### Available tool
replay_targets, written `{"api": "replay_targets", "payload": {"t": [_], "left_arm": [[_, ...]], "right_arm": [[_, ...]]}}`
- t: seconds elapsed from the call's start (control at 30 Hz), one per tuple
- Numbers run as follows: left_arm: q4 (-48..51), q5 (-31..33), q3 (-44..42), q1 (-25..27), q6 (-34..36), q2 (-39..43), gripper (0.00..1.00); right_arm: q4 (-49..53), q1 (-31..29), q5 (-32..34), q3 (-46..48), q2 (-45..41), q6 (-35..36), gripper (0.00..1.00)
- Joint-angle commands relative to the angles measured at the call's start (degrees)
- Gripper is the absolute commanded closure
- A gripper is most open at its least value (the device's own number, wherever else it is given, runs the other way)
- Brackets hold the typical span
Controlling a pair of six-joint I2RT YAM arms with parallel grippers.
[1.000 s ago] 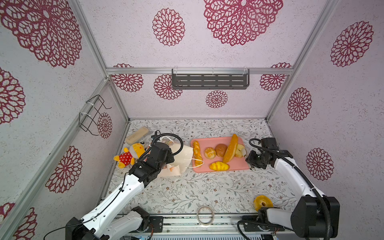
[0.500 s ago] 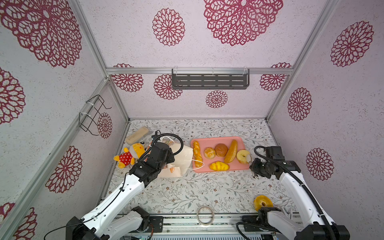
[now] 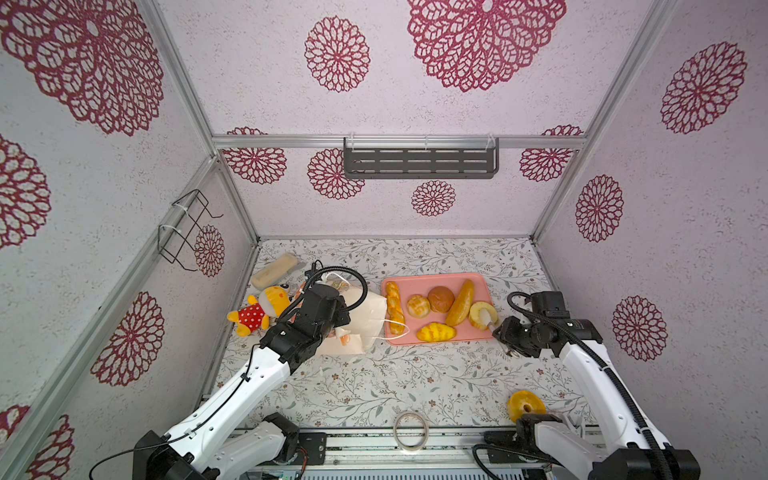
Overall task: Take the fake bread out of the paper bag
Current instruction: 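Lift the open right tongs away from the tray toward the robot, then lift the paper bag upright with the left gripper while right tongs hover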
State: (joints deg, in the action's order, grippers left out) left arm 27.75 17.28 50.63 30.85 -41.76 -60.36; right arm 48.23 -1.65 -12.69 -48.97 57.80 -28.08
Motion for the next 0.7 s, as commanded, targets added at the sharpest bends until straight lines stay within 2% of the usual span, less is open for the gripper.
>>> {"api": "replay_targets", "payload": {"t": [0.0,0.17,0.37,0.5,0.67], "left_arm": [[-0.46,0.04,-0.27,-0.48,0.76,0.66,1.00],[-0.68,-1.18,-0.27,-0.46,2.50,0.98,1.00],[-0.51,-2.50,-0.36,-0.49,6.45,3.00,1.00],[-0.07,-4.32,-0.18,-0.53,11.57,5.02,1.00],[1.64,-10.55,0.52,-0.53,22.68,6.75,1.00]], "right_arm": [[3.19,-0.22,1.04,-2.54,-2.80,-0.10,0.50],[5.83,-0.20,3.27,-4.73,-4.32,-0.11,0.47],[7.18,-0.20,1.79,-8.59,-4.71,0.98,0.50],[7.49,-0.15,-2.22,-11.64,-4.57,2.64,0.53],[6.88,-0.53,-12.49,-15.58,-3.40,4.93,0.57]]}}
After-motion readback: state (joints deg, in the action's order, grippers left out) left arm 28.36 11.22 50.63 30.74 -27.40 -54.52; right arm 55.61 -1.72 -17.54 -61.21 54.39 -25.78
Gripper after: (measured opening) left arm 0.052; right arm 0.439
